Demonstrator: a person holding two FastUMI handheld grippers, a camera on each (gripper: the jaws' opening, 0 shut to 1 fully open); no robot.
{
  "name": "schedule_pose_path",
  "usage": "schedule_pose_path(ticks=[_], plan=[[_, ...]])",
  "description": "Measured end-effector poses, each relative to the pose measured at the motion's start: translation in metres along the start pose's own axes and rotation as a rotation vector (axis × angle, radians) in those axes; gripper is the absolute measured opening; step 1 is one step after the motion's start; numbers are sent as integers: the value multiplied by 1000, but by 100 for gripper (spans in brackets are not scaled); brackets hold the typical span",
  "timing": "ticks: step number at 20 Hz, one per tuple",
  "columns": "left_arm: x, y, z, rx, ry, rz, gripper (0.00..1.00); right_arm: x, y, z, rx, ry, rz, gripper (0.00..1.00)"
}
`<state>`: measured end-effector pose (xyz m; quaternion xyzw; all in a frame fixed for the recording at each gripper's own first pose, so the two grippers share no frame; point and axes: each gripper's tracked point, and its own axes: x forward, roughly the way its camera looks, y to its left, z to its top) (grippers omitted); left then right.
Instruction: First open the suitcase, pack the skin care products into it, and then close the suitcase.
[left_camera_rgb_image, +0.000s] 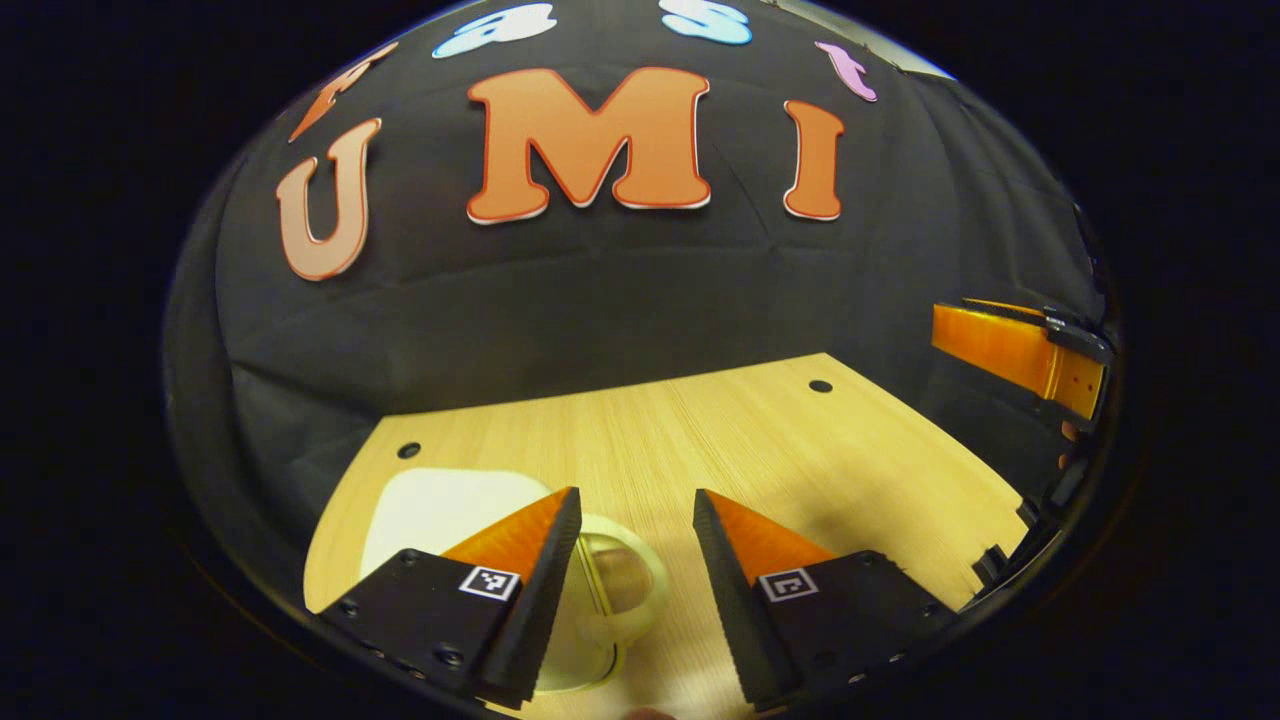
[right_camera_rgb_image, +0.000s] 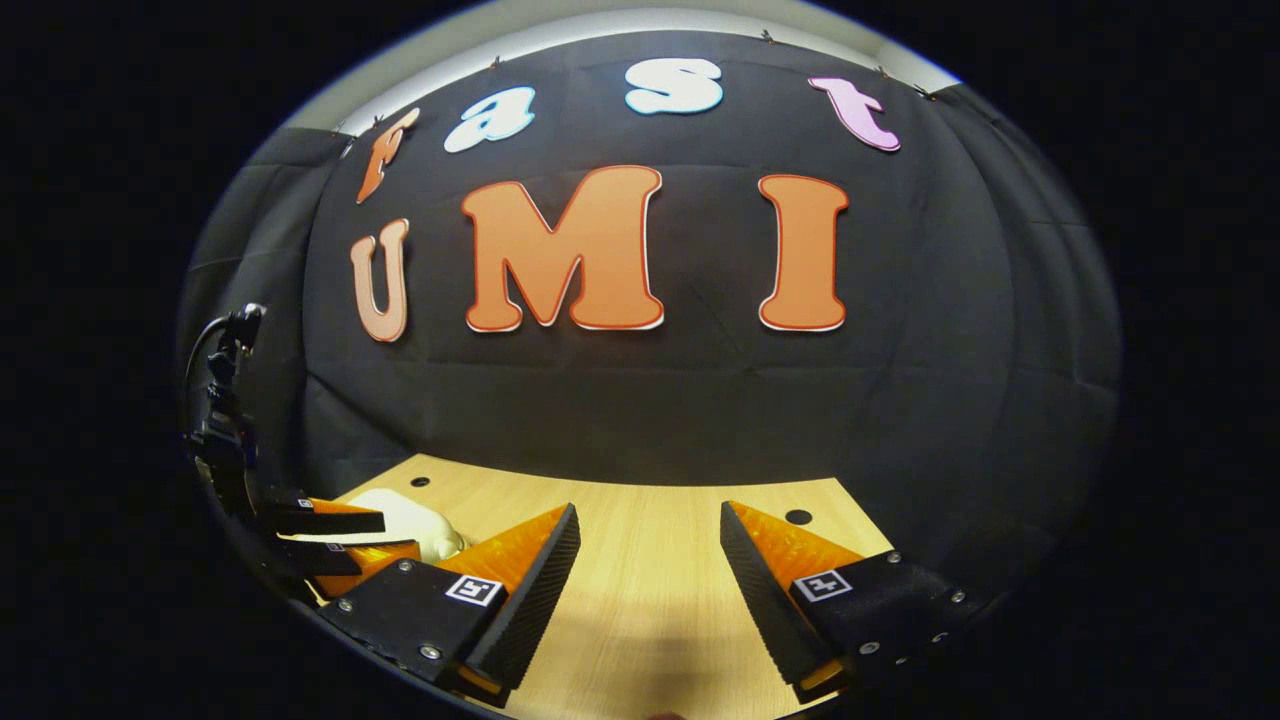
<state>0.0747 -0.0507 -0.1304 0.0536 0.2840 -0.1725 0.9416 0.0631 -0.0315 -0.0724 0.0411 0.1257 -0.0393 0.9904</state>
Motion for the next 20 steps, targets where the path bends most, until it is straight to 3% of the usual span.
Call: schedule_pose_path(ticks=[4,10,13,20], plan=[[-18,27,42,32,-136,152,92,2,10,9,-31,-37,38,90],[-33,40,69,-35,-257,239,91,2,26,20,-76,-106,98,91],[-38,33,73,-101,-282,214,93,3,28,21,-80,-111,111,91],[-43,32,84,-144,-344,200,94,6,25,23,-78,-125,125,91]])
